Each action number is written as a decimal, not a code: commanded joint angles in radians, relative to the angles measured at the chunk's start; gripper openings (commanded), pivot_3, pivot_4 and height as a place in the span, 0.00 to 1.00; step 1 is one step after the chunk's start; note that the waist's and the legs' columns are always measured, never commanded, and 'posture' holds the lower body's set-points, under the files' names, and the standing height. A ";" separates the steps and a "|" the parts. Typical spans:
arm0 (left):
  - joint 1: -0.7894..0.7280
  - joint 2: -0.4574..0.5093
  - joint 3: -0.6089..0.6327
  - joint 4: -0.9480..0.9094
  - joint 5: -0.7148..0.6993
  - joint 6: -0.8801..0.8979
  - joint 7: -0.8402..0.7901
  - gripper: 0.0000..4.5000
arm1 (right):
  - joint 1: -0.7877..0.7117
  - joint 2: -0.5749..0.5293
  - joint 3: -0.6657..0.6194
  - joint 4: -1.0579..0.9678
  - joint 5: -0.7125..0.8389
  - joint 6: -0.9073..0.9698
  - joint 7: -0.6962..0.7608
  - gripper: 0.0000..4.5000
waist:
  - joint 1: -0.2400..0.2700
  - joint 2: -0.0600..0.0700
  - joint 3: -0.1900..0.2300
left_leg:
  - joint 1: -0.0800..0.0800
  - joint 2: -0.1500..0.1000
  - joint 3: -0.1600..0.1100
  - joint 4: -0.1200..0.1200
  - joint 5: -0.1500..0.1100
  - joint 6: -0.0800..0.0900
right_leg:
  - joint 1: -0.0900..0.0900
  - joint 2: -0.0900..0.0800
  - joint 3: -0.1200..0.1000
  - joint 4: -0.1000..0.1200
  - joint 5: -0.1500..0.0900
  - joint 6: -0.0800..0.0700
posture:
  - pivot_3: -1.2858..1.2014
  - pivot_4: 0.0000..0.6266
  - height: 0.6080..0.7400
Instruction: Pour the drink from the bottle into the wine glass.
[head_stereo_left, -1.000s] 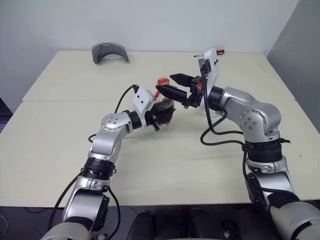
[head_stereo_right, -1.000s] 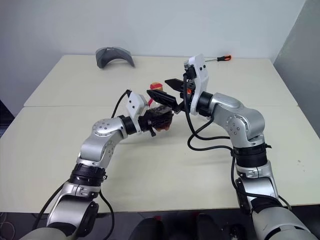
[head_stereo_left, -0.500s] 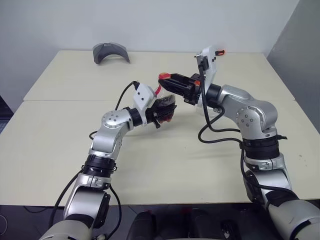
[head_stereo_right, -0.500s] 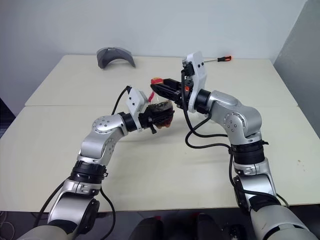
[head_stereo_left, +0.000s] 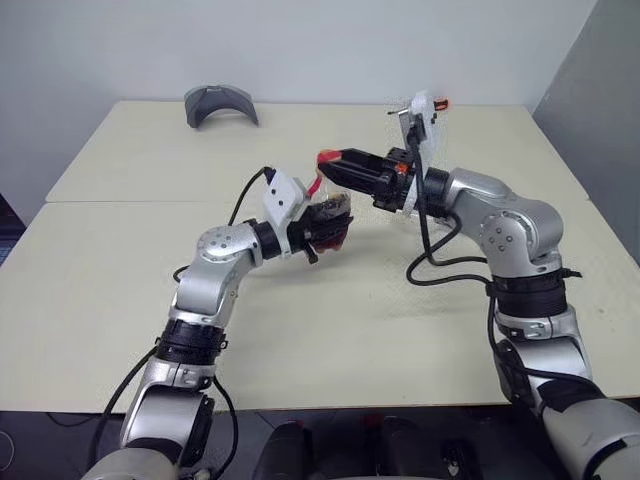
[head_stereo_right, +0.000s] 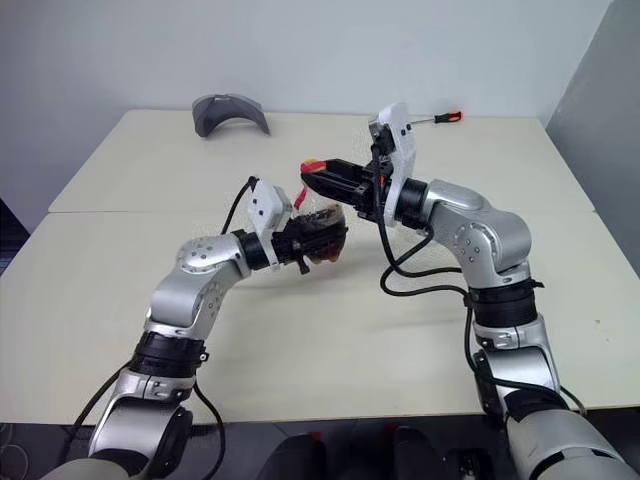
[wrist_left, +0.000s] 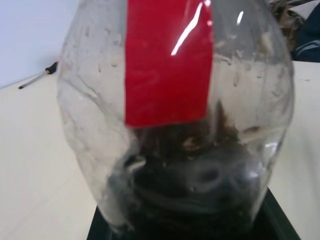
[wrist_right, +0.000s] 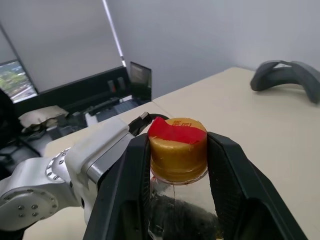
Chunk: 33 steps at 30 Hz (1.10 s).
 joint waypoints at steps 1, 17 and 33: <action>0.029 0.018 0.020 -0.200 -0.105 0.096 -0.012 0.28 | -0.032 -0.017 0.007 -0.047 0.055 -0.035 0.143 0.32 | 0.000 0.000 0.000 | 0.000 0.000 0.000 0.000 0.000 0.000 | 0.000 0.000 0.000 0.000 0.000 0.000 | 0.52 0.24 1.00; 0.075 0.070 0.040 -0.428 -0.286 0.314 0.038 0.28 | -0.064 -0.026 0.010 -0.056 0.159 0.096 0.292 0.32 | 0.001 0.000 0.000 | 0.000 0.000 -0.002 0.000 0.000 0.001 | 0.001 0.000 -0.001 0.000 0.000 0.000 | 0.52 0.24 1.00; 0.052 0.081 0.023 -0.327 -0.222 0.246 0.044 0.97 | -0.019 -0.069 -0.024 -0.092 0.137 0.097 0.212 0.32 | 0.002 0.000 0.000 | 0.000 0.000 -0.002 0.000 0.000 0.000 | 0.001 0.000 -0.001 0.000 0.000 0.000 | 0.52 0.24 1.00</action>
